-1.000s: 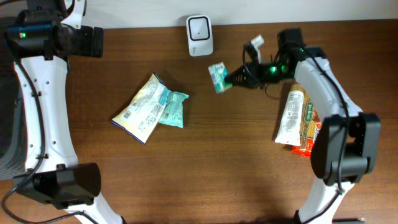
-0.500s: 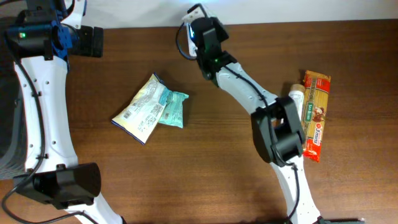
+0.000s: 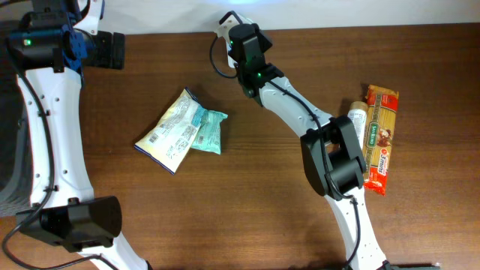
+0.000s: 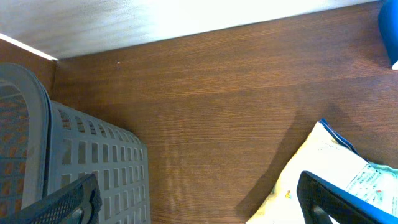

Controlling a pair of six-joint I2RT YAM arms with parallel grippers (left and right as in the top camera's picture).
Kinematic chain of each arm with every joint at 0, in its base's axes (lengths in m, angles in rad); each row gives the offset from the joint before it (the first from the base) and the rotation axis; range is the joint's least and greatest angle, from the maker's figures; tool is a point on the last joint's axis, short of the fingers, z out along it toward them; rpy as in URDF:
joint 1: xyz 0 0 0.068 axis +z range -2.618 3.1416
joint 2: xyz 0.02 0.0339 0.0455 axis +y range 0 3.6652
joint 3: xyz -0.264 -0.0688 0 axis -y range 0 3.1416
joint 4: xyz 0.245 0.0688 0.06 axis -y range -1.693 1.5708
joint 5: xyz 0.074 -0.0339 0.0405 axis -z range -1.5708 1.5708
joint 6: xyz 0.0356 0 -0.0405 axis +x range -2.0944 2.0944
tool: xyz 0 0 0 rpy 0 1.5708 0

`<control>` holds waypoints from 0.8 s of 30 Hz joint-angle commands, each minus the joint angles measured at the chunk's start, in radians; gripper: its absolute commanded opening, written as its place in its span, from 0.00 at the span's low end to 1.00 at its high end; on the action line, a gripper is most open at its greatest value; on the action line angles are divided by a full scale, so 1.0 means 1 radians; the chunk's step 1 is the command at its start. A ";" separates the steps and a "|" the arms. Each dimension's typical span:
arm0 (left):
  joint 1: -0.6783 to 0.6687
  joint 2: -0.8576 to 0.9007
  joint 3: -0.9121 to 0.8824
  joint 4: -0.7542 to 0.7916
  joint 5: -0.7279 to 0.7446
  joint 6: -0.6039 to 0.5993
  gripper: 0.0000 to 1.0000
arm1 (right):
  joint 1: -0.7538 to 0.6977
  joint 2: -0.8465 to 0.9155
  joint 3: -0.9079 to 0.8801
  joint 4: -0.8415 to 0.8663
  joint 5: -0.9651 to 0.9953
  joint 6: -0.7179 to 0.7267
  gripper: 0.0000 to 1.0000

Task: Scan the item barcode
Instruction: 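Place tissue pack near the right-side items and release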

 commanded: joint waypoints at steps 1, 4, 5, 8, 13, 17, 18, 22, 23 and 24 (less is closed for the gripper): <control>0.003 -0.004 0.006 0.001 0.003 0.015 0.99 | 0.027 -0.084 0.009 -0.080 -0.062 0.164 0.04; 0.003 -0.004 0.006 0.001 0.003 0.015 0.99 | 0.010 -0.283 0.010 -0.443 -0.395 0.445 0.04; 0.003 -0.004 0.006 0.001 0.003 0.015 0.99 | -0.011 -0.362 0.010 -0.622 -0.473 0.558 0.04; 0.003 -0.004 0.006 0.001 0.003 0.015 0.99 | -0.111 -0.483 0.010 -1.133 -0.518 0.790 0.04; 0.003 -0.004 0.006 0.001 0.003 0.015 0.99 | -0.291 -0.432 -0.302 -1.291 -0.491 0.969 0.04; 0.003 -0.004 0.006 0.001 0.003 0.015 0.99 | -0.415 -0.432 -0.621 -1.024 -0.484 1.066 0.05; 0.003 -0.004 0.006 0.001 0.003 0.015 0.99 | -0.422 -0.432 -0.626 -1.028 -0.484 1.065 0.16; 0.003 -0.004 0.006 0.001 0.003 0.015 0.99 | -0.420 -0.433 -0.619 -1.032 -0.556 1.022 0.43; 0.003 -0.004 0.006 0.001 0.003 0.015 0.99 | -0.420 -0.435 -0.594 -1.053 -0.583 0.998 0.49; 0.003 -0.004 0.006 0.001 0.003 0.015 0.99 | -0.420 -0.439 -0.555 -1.097 -0.581 0.996 0.50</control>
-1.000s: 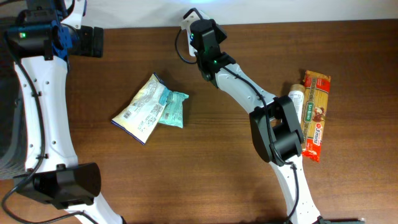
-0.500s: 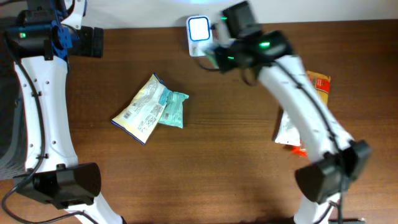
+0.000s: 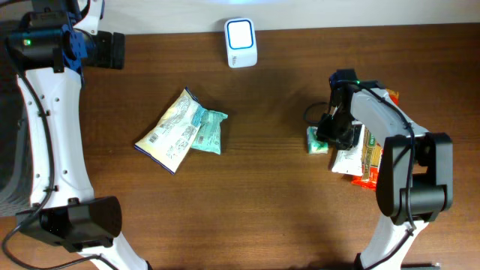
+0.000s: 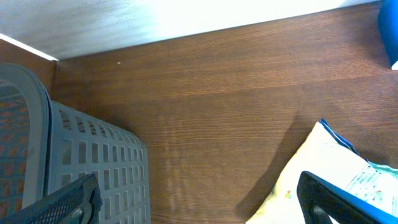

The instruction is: Scan the item barcode

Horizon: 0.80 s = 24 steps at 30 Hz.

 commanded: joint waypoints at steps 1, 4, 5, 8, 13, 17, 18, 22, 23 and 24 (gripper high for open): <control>0.003 -0.004 0.006 0.001 0.003 0.016 0.99 | 0.004 -0.023 0.104 -0.093 -0.039 -0.025 0.51; 0.003 -0.004 0.006 0.001 0.003 0.016 0.99 | 0.006 -0.059 0.286 -0.216 -0.093 -0.086 0.53; 0.003 -0.004 0.006 0.001 0.003 0.016 0.99 | 0.006 -0.074 0.335 -0.233 -0.154 -0.121 0.57; 0.003 -0.004 0.006 0.001 0.003 0.016 0.99 | 0.010 -0.077 0.364 -0.208 -0.295 -0.135 0.99; 0.003 -0.004 0.006 0.001 0.003 0.016 0.99 | 0.179 -0.005 0.360 -0.101 -0.327 -0.124 0.99; 0.003 -0.004 0.006 0.001 0.003 0.016 0.99 | 0.380 0.109 0.360 0.148 -0.359 -0.007 0.92; 0.003 -0.004 0.006 0.001 0.003 0.016 0.99 | 0.418 0.148 0.360 0.214 -0.371 0.024 0.88; 0.003 -0.004 0.006 0.001 0.003 0.016 0.99 | 0.483 0.282 0.360 0.406 -0.318 0.114 0.77; 0.003 -0.004 0.006 0.001 0.003 0.016 0.99 | 0.471 0.305 0.360 0.427 -0.307 0.113 0.76; 0.003 -0.004 0.006 0.001 0.003 0.016 0.99 | 0.454 0.323 0.360 0.456 -0.307 0.112 0.76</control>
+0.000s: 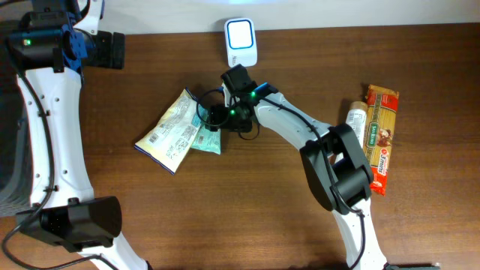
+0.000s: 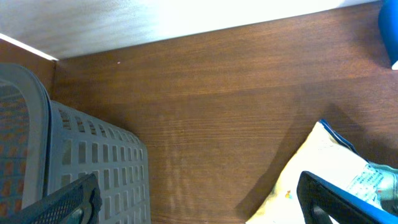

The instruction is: Scan the item barcode

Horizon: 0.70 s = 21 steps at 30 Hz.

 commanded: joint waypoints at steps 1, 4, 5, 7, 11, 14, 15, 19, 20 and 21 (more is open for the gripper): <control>0.003 -0.004 0.006 0.002 0.003 0.016 0.99 | -0.039 0.043 0.010 0.064 0.026 0.023 0.73; 0.003 -0.004 0.006 0.002 0.003 0.016 0.99 | -0.024 0.074 0.010 0.117 -0.034 0.019 0.65; 0.003 -0.004 0.006 0.002 0.003 0.016 0.99 | -0.011 0.085 0.009 0.116 -0.034 0.020 0.57; 0.003 -0.004 0.006 0.002 0.003 0.016 0.99 | 0.003 0.093 0.009 0.116 -0.060 0.020 0.30; 0.003 -0.004 0.006 0.002 0.003 0.016 0.99 | -0.044 0.071 0.010 0.046 -0.145 -0.089 0.04; 0.003 -0.004 0.006 0.002 0.003 0.016 0.99 | -0.130 -0.068 0.010 -0.152 -0.057 -0.158 0.04; 0.003 -0.004 0.006 0.002 0.003 0.016 0.99 | -0.150 -0.124 0.010 -0.249 0.039 -0.140 0.04; 0.003 -0.004 0.006 0.002 0.003 0.016 0.99 | -0.161 -0.174 0.003 -0.421 0.278 0.357 0.04; 0.003 -0.004 0.006 0.002 0.003 0.016 0.99 | -0.139 -0.174 -0.001 -0.417 0.319 0.420 0.04; 0.003 -0.004 0.006 0.002 0.003 0.016 0.99 | -0.121 -0.174 -0.001 -0.408 0.335 0.419 0.05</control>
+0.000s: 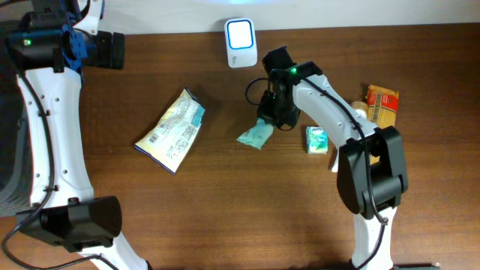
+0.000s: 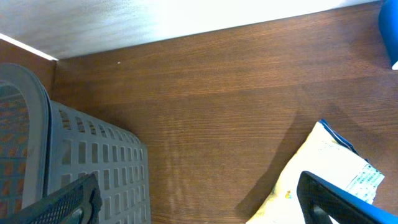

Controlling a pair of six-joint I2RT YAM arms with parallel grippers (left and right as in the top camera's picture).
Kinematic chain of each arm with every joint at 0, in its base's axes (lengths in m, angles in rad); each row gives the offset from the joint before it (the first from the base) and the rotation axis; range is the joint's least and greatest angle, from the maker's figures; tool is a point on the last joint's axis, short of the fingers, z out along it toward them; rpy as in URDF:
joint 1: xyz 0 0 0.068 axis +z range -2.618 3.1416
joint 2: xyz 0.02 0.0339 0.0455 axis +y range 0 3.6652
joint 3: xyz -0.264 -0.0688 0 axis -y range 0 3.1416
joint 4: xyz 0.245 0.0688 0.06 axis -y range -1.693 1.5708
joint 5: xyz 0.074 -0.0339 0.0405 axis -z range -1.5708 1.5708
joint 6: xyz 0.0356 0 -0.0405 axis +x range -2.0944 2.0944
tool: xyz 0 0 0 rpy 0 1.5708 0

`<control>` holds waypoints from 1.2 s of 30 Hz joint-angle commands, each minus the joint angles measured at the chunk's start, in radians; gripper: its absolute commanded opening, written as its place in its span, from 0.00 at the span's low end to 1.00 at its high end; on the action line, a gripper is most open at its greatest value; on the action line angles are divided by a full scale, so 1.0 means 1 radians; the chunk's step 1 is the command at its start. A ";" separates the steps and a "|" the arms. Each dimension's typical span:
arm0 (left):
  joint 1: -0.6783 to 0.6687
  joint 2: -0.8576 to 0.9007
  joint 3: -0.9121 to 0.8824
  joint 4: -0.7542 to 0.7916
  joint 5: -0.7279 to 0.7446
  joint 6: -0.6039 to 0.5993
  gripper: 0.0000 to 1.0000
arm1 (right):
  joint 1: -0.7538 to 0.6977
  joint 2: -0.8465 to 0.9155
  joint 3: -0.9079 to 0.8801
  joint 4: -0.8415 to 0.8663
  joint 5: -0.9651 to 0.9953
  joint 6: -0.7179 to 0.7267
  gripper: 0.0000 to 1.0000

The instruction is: Scan the item barcode

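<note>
A teal packet (image 1: 254, 136) hangs below my right gripper (image 1: 271, 120), which is shut on its upper edge, just right of and below the white scanner (image 1: 241, 34) at the table's back edge. A pale yellow bag (image 1: 171, 131) with a barcode label lies alone to the left; the left wrist view shows its corner (image 2: 333, 165). My left gripper (image 1: 112, 50) stays at the far left back, open (image 2: 199, 202) with nothing between its fingers (image 2: 68, 199).
A small green-and-white box (image 1: 316, 140) lies right of the packet. An orange pasta pack (image 1: 382, 105) and a bottle (image 1: 358, 112) lie at the right, partly behind the right arm. A grey slatted basket (image 2: 87, 162) stands off the table's left end.
My right gripper was on the teal packet next to the yellow bag. It now holds the packet further right, apart from the bag and nearer the scanner. The left arm has not moved.
First my right gripper was over the scanner. Then it was at the right by the pasta pack, with the green-and-white box beside it. Then it reached the teal packet against the yellow bag, and now it holds that packet below the scanner. The left arm stayed put.
</note>
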 commanded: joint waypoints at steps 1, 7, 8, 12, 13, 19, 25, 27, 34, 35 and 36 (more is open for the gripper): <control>0.003 -0.004 0.006 0.002 0.003 0.015 0.99 | 0.051 -0.017 -0.006 0.008 0.088 0.107 0.38; 0.003 -0.004 0.006 0.002 0.003 0.015 0.99 | -0.013 -0.021 0.127 -0.097 -0.157 -0.451 0.63; 0.003 -0.004 0.006 0.002 0.003 0.015 0.99 | -0.038 -0.021 0.158 -0.127 -0.157 -0.584 0.63; 0.003 -0.004 0.006 0.002 0.003 0.015 0.99 | -0.135 0.039 0.168 -0.122 -0.321 -1.164 0.63; 0.003 -0.004 0.006 0.002 0.003 0.015 0.99 | -0.132 0.077 0.168 -0.123 -0.321 -1.225 0.63; 0.003 -0.004 0.006 0.002 0.003 0.015 0.99 | -0.126 0.249 0.166 -0.120 -0.419 -1.266 0.41; 0.003 -0.004 0.006 0.002 0.003 0.015 0.99 | -0.126 0.298 0.159 -0.225 -0.455 -1.141 0.04; 0.003 -0.004 0.006 0.002 0.003 0.015 0.99 | -0.130 0.298 0.159 -0.199 -0.455 -0.977 0.04; 0.003 -0.004 0.006 0.002 0.003 0.015 0.99 | -0.113 0.123 0.163 -0.038 -0.109 -0.283 0.04; 0.003 -0.004 0.006 0.002 0.003 0.015 0.99 | -0.093 0.124 0.157 -0.070 -0.040 -0.249 0.04; 0.003 -0.004 0.006 0.002 0.003 0.015 0.99 | -0.070 0.126 0.149 -0.097 0.038 -0.207 0.04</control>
